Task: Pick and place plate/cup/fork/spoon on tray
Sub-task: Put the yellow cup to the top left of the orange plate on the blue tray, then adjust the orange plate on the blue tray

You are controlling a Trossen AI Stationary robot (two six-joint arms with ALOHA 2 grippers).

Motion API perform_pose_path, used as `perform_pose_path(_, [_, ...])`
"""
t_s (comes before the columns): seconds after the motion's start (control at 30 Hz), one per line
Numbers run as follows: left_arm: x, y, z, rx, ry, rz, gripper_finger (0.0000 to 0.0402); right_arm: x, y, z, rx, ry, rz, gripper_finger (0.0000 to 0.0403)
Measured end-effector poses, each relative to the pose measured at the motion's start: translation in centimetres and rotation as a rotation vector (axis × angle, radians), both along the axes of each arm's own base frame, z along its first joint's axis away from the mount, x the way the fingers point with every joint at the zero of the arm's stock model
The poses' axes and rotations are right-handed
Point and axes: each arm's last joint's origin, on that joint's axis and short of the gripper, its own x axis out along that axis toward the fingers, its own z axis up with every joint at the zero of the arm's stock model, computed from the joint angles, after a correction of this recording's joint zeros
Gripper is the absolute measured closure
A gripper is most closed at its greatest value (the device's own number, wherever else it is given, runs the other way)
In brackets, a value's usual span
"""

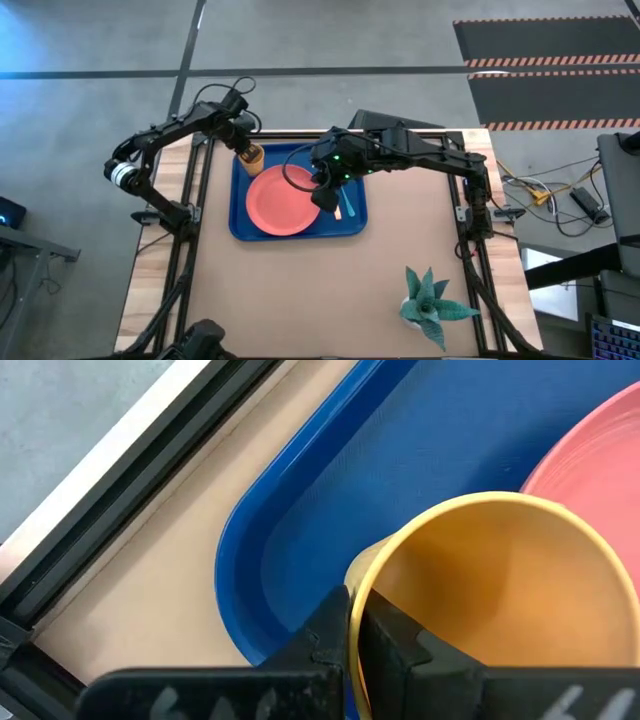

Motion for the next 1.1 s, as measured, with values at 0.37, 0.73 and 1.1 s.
perform_pose_path(0.37, [0.0,-0.1,0.1,-0.021,-0.022,0.017,0.0397,0.0,0.0,0.0,-0.002,0.0,0.002,0.0385])
perform_pose_path(0.73, [-0.1,-0.3,0.9,0.003,-0.039,0.019,0.0326,0.0,0.0,0.0,-0.002,0.0,0.003,0.0385])
perform_pose_path(1.1, [-0.6,-1.1,5.8,0.144,-0.138,0.041,0.0308,-0.1,0.0,-0.6,0.001,0.056,0.003,0.0385])
